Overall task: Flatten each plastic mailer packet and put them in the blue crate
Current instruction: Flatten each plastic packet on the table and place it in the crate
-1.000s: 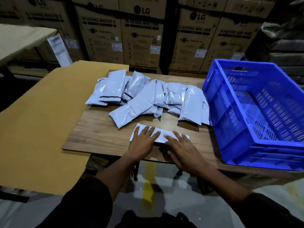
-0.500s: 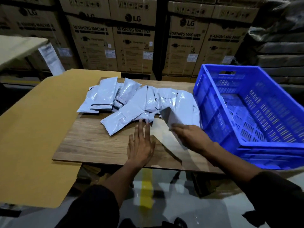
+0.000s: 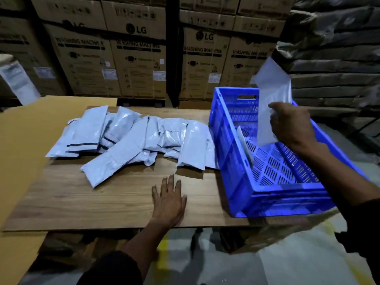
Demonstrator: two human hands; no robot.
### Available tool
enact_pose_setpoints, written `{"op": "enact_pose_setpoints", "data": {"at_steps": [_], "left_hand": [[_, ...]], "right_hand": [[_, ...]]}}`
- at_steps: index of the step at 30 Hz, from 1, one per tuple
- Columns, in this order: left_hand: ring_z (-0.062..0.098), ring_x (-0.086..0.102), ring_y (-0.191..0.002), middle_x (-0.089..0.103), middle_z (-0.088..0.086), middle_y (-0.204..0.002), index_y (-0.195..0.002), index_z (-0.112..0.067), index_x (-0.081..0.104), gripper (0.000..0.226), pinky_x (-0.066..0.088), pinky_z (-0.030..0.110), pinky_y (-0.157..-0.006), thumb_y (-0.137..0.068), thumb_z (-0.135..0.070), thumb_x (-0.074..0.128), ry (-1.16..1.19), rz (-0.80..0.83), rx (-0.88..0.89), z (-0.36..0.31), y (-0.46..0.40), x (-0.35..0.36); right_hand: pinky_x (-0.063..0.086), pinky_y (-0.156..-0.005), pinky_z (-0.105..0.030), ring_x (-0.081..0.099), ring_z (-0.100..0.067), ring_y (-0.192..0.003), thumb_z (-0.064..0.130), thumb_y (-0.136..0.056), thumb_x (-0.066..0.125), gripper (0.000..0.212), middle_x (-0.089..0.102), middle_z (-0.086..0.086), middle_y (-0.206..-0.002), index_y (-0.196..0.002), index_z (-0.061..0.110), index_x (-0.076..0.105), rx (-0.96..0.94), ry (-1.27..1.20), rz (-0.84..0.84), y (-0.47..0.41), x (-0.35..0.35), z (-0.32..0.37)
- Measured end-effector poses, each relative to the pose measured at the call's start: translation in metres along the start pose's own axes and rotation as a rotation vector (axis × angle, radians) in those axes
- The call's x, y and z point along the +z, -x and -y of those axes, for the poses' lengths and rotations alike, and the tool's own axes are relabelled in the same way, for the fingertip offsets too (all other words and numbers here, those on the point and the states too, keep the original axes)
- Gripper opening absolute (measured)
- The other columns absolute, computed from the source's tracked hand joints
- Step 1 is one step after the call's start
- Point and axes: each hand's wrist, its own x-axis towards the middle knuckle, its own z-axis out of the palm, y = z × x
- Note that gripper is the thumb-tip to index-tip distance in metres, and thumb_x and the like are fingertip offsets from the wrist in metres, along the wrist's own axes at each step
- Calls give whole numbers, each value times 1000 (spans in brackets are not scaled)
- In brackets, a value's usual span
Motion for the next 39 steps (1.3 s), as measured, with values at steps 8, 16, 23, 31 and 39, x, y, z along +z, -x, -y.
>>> {"op": "enact_pose_setpoints", "data": {"at_steps": [8,16,23,31,39], "left_hand": [[35,44,-137,47,13,-152,-136,-16,58,64,33,68,-103,-89,-51,33,-4,-92,-42,-6,-5,9],[32,43,-139,45,10,-154,-138,-17,56,64,34,66,-105,-89,-51,34,-10,-107,-50,-6,-5,9],[32,45,-138,46,9,-153,-137,-17,58,64,37,66,-103,-88,-52,36,-26,-101,-40,-4,-5,9],[34,47,-136,50,11,-150,-136,-16,59,64,37,66,-102,-88,-52,36,-21,-125,-14,-1,-5,12],[32,50,-130,54,9,-144,-129,-17,61,53,40,55,-104,-92,-46,36,-19,-180,51,20,0,11]], "right_hand": [[52,-85,-48,61,-42,-106,4,-86,51,36,65,-25,-116,-121,3,58,-19,246,672,28,74,-46],[48,-80,-49,57,-44,-108,-2,-83,52,44,44,-19,-136,-126,6,43,-223,132,782,43,103,-32],[44,-90,-43,49,-49,-125,4,-89,57,84,31,-35,-150,-155,3,6,71,-68,782,43,97,-28],[35,-72,-35,61,-49,-99,41,-86,30,74,65,-33,-101,-145,-4,25,163,-126,774,46,96,-32],[49,-73,-48,63,-47,-89,30,-99,49,30,68,-27,-100,-113,4,57,119,-1,158,20,70,19]]}}
